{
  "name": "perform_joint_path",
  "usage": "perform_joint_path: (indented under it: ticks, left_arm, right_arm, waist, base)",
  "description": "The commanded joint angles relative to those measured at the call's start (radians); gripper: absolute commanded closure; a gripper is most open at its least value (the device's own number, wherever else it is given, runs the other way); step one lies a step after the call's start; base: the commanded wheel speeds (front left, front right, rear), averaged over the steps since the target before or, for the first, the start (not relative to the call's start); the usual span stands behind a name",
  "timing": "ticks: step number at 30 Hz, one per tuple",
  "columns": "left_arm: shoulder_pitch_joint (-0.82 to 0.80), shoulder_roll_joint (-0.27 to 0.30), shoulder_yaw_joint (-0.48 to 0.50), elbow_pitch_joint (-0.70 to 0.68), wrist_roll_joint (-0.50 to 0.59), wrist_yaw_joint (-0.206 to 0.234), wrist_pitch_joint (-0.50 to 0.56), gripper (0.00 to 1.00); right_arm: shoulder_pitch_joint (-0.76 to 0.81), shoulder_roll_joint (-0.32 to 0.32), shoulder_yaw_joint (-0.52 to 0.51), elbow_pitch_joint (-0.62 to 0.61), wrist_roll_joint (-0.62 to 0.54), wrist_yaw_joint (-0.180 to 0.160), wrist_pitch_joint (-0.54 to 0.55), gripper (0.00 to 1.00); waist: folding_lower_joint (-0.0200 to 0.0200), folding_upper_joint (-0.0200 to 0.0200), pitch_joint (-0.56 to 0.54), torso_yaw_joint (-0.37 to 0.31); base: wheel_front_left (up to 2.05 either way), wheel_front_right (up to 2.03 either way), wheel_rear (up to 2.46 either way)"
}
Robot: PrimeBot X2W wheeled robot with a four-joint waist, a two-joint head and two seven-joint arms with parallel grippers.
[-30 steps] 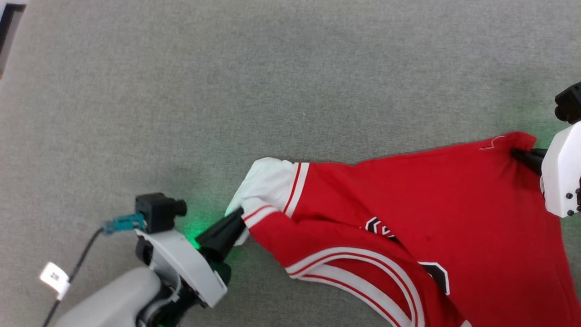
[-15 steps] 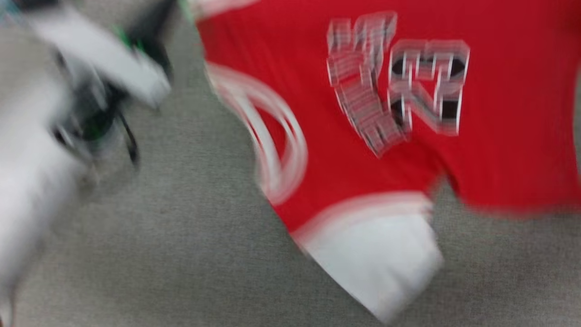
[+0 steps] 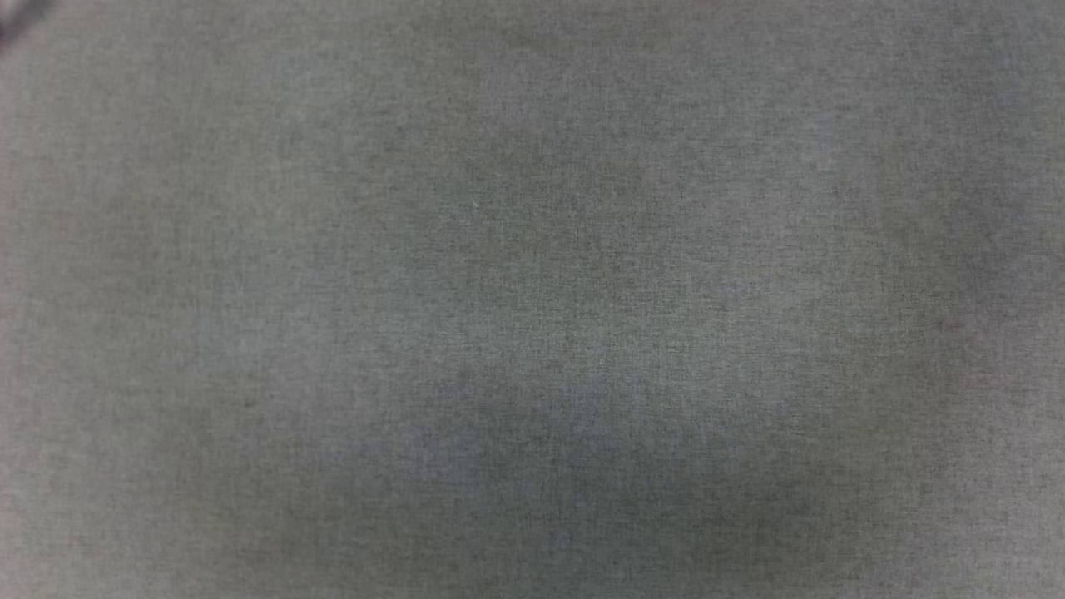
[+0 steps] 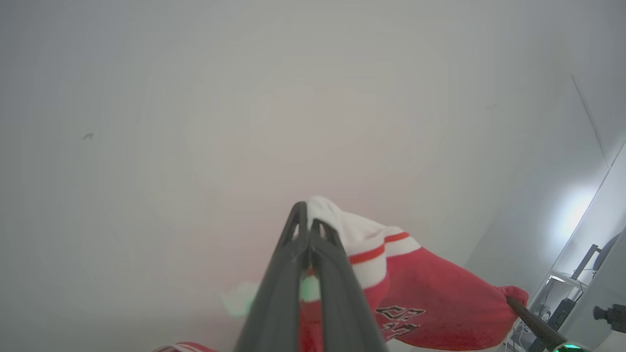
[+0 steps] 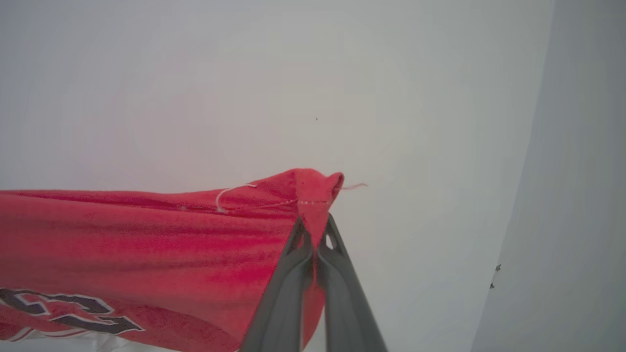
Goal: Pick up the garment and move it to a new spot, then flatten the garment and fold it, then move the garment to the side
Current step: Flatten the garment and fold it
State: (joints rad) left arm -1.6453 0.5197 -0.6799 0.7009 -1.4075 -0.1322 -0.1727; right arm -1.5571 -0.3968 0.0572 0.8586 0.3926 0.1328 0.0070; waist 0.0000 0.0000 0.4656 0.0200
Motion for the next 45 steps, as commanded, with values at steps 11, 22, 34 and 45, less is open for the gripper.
perform_joint_path:
  ticks: [11,22,34,45]
  left_arm:
    - [0.612,0.014,-0.049,-0.302,-0.062,0.003,-0.091,1.0]
    - [1.053,0.098,0.066,-0.578,0.106,0.002,-0.093,1.0]
    - [1.494,0.211,0.217,-0.868,0.187,0.002,-0.093,1.0]
    - [1.67,0.243,0.286,-1.06,0.242,0.034,-0.086,1.0]
  right_arm:
    - [0.474,-0.081,0.193,-0.139,0.258,-0.003,-0.006,1.0]
    - [1.014,-0.259,0.177,-0.596,0.375,-0.003,0.116,1.0]
    - [1.468,-0.164,-0.107,-1.035,0.346,-0.003,0.336,1.0]
    - [1.681,-0.042,-0.295,-1.312,0.306,-0.003,0.498,1.0]
  waist:
    - [0.0,0.0,0.002,0.019]
    - [0.0,0.0,-0.043,-0.01]
    - [0.0,0.0,-0.114,-0.038]
    - [0.0,0.0,-0.113,-0.025]
  base:
    - [0.0,0.0,0.0]
    - [0.0,0.0,0.0]
    - [0.0,0.0,0.0]
    - [0.0,0.0,0.0]
